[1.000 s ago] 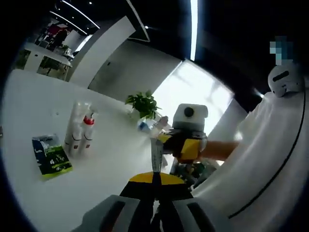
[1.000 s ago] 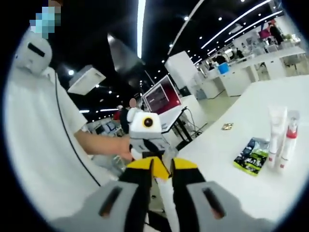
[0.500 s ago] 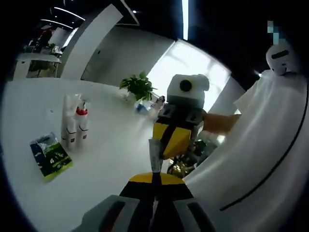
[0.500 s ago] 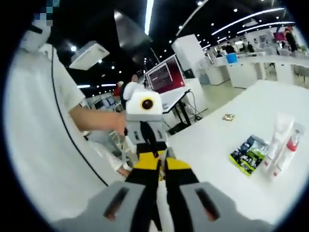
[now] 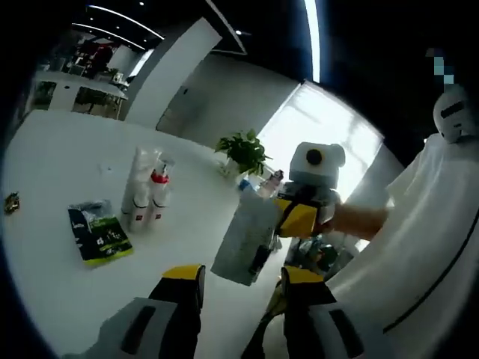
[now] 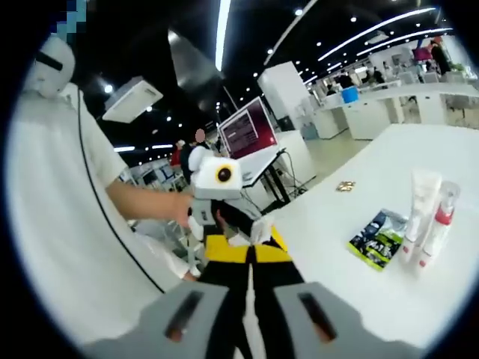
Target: Arrange the skincare products in the storage area until every visible bottle or jar stands upright without overlapping.
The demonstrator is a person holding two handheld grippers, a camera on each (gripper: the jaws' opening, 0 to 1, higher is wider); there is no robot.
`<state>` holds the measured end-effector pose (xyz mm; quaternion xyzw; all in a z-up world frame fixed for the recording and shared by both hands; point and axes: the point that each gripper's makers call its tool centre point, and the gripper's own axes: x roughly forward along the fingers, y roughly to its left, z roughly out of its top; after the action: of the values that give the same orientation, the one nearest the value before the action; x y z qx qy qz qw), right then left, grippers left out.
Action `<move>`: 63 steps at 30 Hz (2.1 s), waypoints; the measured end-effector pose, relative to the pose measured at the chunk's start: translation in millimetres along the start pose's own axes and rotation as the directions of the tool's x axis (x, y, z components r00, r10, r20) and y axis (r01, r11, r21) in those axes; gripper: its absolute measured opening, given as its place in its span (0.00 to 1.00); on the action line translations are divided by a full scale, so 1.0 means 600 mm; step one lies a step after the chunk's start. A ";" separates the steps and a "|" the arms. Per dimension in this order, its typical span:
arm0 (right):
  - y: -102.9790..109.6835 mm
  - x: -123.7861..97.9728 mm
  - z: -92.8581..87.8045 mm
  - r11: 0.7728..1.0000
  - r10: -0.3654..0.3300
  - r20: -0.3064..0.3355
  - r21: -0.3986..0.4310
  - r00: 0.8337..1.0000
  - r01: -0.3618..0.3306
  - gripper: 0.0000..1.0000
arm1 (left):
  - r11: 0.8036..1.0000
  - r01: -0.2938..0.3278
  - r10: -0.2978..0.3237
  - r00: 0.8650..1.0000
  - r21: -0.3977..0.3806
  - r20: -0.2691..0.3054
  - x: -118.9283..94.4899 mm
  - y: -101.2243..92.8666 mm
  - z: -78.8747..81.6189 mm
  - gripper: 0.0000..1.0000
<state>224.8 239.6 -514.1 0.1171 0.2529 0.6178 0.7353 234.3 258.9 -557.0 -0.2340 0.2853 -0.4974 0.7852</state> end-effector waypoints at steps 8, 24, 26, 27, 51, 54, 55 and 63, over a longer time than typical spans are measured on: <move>0.002 -0.028 0.044 0.988 0.031 0.231 0.138 0.972 -0.064 0.02 | 0.941 0.158 -0.100 0.974 -0.298 0.203 -0.004 -0.024 0.034 0.29; -0.011 -0.028 0.009 0.978 -0.036 0.197 0.209 0.980 -0.006 0.11 | 0.939 0.229 -0.168 0.957 -0.256 0.238 0.003 -0.060 0.059 0.01; -0.009 -0.026 0.016 0.979 -0.031 0.208 0.203 0.978 -0.012 0.14 | 0.943 0.233 -0.186 0.961 -0.239 0.203 0.004 -0.065 0.051 0.01; -0.007 -0.024 0.018 0.980 -0.023 0.208 0.200 0.978 -0.020 0.14 | 0.946 0.225 -0.183 0.965 -0.231 0.189 0.005 -0.065 0.047 0.01; -0.036 -0.034 0.036 0.972 -0.128 0.307 0.228 0.943 0.058 0.02 | 0.943 0.182 -0.134 0.974 -0.279 0.181 0.021 -0.052 0.031 0.01; -0.043 -0.026 0.016 0.979 -0.164 0.238 0.157 0.957 0.129 0.02 | 0.956 0.087 -0.050 0.990 -0.280 0.136 0.022 -0.025 0.016 0.00; -0.042 -0.023 0.012 0.981 -0.171 0.221 0.130 0.960 0.145 0.02 | 0.949 0.075 -0.037 0.991 -0.306 0.128 0.023 -0.018 0.012 0.00; -0.063 -0.019 0.009 0.968 -0.227 0.211 0.155 0.951 0.196 0.17 | 0.953 0.094 -0.052 0.987 -0.289 0.151 0.008 -0.019 0.025 0.00</move>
<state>258.6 221.4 -525.4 0.2077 0.2188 0.4997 0.8120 238.7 251.2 -539.4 -0.3937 0.2909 -0.4600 0.7408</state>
